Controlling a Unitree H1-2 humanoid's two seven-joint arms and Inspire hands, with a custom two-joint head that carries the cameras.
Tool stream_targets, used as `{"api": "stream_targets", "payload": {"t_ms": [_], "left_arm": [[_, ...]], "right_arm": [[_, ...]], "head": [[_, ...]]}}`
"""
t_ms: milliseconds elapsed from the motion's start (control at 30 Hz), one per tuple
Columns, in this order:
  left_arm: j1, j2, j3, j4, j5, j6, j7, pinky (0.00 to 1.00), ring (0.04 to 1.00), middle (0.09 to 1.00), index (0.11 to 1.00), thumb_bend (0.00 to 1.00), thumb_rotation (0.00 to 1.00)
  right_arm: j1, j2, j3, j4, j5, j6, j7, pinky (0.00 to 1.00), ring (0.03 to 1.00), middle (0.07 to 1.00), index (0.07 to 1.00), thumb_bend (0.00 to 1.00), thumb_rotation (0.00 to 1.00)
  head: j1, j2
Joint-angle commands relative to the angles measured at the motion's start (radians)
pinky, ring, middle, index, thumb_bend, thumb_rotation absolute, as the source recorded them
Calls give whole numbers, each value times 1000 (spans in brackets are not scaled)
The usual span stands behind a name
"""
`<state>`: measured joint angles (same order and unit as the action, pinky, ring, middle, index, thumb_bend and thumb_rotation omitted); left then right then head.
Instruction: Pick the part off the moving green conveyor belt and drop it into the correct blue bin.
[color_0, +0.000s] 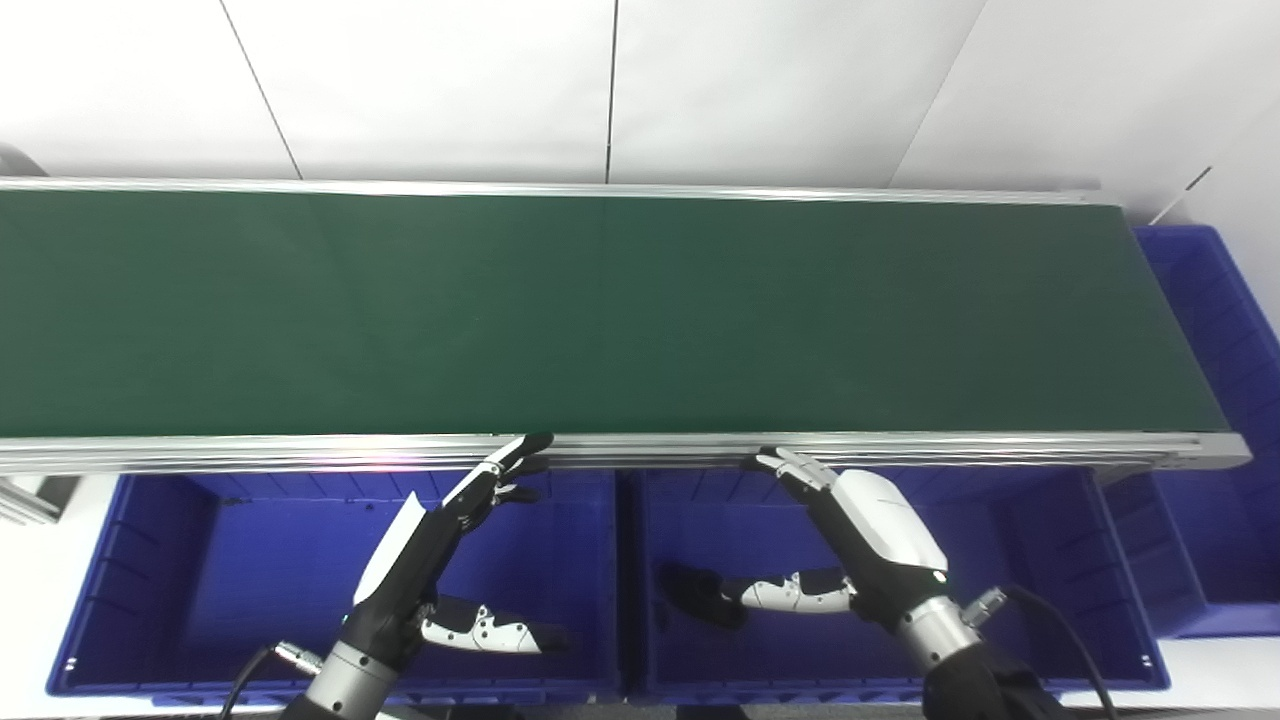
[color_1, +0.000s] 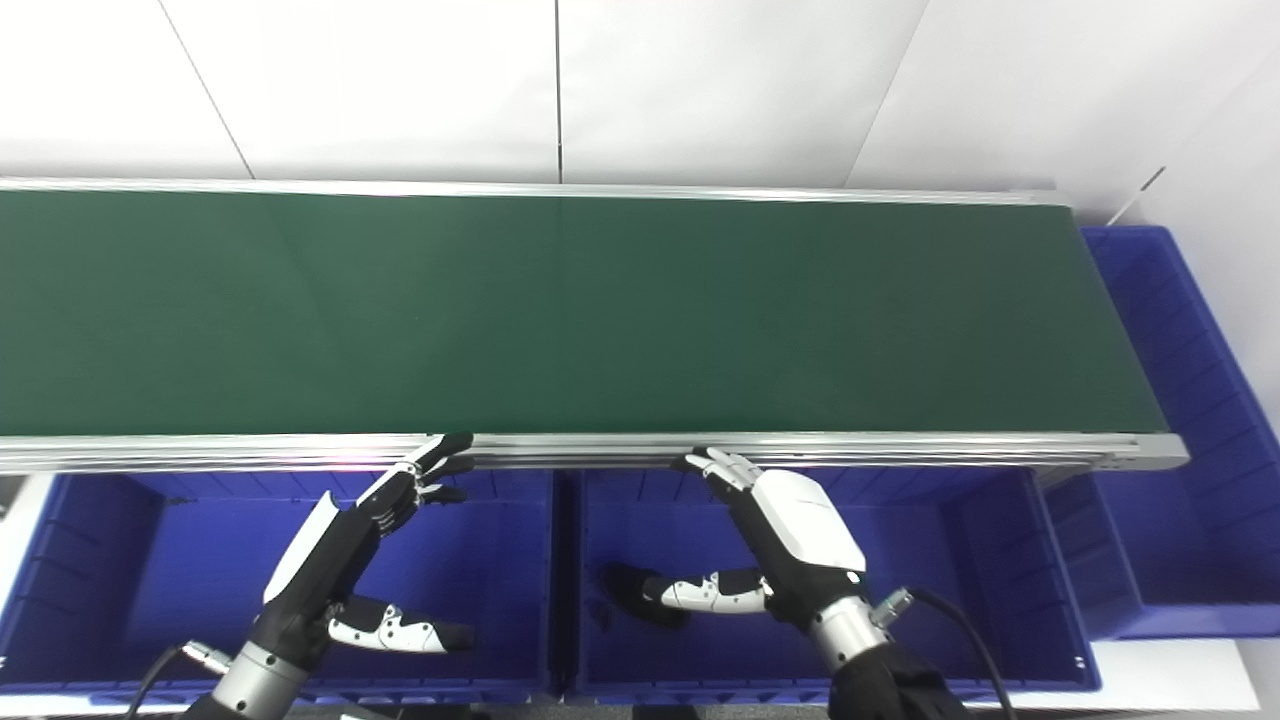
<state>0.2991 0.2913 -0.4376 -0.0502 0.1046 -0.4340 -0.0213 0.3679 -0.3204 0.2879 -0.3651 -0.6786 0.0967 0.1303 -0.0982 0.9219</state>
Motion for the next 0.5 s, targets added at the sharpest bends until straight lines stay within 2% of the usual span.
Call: {"api": "stream_targets", "payload": {"t_ms": [0,100,200,400,467], "left_arm": [[-1,-2,5,-28,-9,-36,-13,768,874,926,896,779,303],[2,-3,7,-25,-7,-36,-11,765,870,923,894,780,307],[5,-3,6,-21,4,-35,-3,759,867,923,893,783,313],[11,-5,8,-8,-4,-36,-3,768,873,923,889,781,291],[13,-9,11,0,-10,-36,-2,764,872,922,887,790,298]], "right_arm": [[18,13,-17,-30,40,-101,-63,738,837,881,841,717,429],[43,41,-26,2,104,-186,-125,677,790,846,835,702,431],[59,67,-26,43,161,-252,-156,692,794,843,847,698,456],[74,108,-25,126,329,-327,-143,697,816,872,907,742,476],[78,120,-24,159,364,-354,-146,710,827,882,921,744,434]], "head": [[1,-2],[4,-11],[18,-32],[59,-55],[67,-70]]}}
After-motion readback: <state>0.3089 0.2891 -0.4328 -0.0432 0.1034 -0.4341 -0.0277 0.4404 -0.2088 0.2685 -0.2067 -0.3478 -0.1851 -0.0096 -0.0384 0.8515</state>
